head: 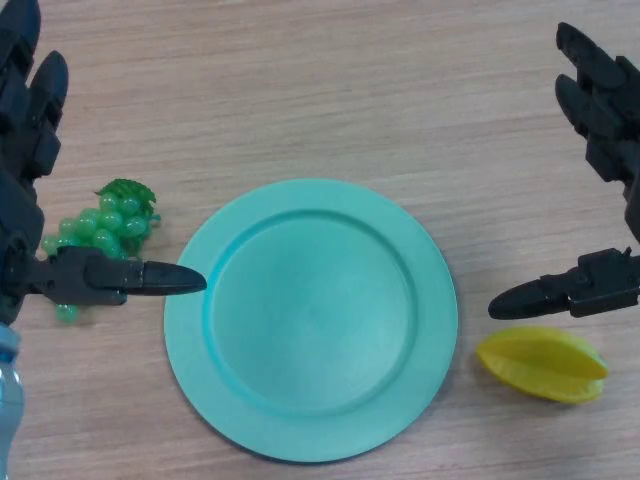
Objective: Pick up the yellow starfruit and place it on the plate
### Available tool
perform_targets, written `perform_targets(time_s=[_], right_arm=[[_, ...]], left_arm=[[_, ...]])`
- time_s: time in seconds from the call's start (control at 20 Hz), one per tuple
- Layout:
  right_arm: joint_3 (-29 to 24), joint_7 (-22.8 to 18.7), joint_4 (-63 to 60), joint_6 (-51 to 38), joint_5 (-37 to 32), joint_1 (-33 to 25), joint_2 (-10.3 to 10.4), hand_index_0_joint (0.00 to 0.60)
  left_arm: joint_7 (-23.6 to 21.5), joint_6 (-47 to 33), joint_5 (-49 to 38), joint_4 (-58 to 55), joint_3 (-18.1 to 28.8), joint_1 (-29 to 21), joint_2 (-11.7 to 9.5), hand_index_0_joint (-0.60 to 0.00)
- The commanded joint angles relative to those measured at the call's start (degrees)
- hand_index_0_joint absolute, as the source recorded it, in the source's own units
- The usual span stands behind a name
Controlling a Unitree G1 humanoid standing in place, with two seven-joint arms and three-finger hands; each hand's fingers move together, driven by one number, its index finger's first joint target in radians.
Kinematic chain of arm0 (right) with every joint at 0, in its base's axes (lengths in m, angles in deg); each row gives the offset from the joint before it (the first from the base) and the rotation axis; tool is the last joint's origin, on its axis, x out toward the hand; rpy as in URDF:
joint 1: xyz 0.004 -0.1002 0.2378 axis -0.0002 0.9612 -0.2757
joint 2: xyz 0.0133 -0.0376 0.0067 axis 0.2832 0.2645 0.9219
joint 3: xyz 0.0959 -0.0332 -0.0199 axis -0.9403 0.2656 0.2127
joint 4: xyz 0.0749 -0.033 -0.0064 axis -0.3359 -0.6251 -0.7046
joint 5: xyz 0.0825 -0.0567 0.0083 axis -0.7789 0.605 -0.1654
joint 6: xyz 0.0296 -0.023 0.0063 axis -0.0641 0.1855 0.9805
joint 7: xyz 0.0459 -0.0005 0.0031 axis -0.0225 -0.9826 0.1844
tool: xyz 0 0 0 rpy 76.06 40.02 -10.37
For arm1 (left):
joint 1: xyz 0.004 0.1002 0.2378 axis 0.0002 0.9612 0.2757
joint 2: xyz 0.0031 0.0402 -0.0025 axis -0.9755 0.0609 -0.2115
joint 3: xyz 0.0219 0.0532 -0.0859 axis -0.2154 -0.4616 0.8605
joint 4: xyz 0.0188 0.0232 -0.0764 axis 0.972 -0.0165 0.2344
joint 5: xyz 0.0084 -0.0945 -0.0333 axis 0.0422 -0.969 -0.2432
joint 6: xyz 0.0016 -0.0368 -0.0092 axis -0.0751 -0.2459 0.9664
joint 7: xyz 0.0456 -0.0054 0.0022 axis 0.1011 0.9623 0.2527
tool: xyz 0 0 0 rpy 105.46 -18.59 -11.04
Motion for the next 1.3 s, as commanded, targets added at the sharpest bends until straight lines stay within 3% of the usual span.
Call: perform_targets(time_s=[0.05, 0.5, 0.8, 0.95, 1.15, 1.3], right_arm=[[-2.78, -2.71, 3.91, -5.15, -2.97, -1.52, -1.17, 0.000], [-3.25, -0.23, 4.04, -6.04, -2.01, -0.60, -1.53, 0.000], [-5.33, 1.40, 7.04, -6.70, 4.22, 2.40, -1.67, 0.000], [-6.50, 4.23, 6.03, -10.24, 16.83, 4.69, -2.72, 0.000], [-7.32, 9.67, 7.31, -10.73, 34.52, 7.89, -2.42, 0.000], [-8.29, 13.63, 8.28, -10.76, 41.72, 10.29, -1.75, 0.000]], left_arm=[[-1.45, -7.85, 3.74, -2.01, 3.15, -1.08, -2.13, 0.000], [-1.21, -5.15, 4.49, -3.02, 1.37, -2.26, -1.95, 0.000], [-0.83, -7.25, 3.80, 0.13, 1.22, -2.52, -2.06, 0.000], [0.02, -6.44, 3.28, 1.16, 0.90, -2.78, -2.19, 0.000], [0.30, -4.28, 2.62, 1.37, 0.27, -3.14, -2.12, 0.000], [0.21, -4.96, 1.93, 2.93, -0.43, -3.09, -1.62, 0.000]])
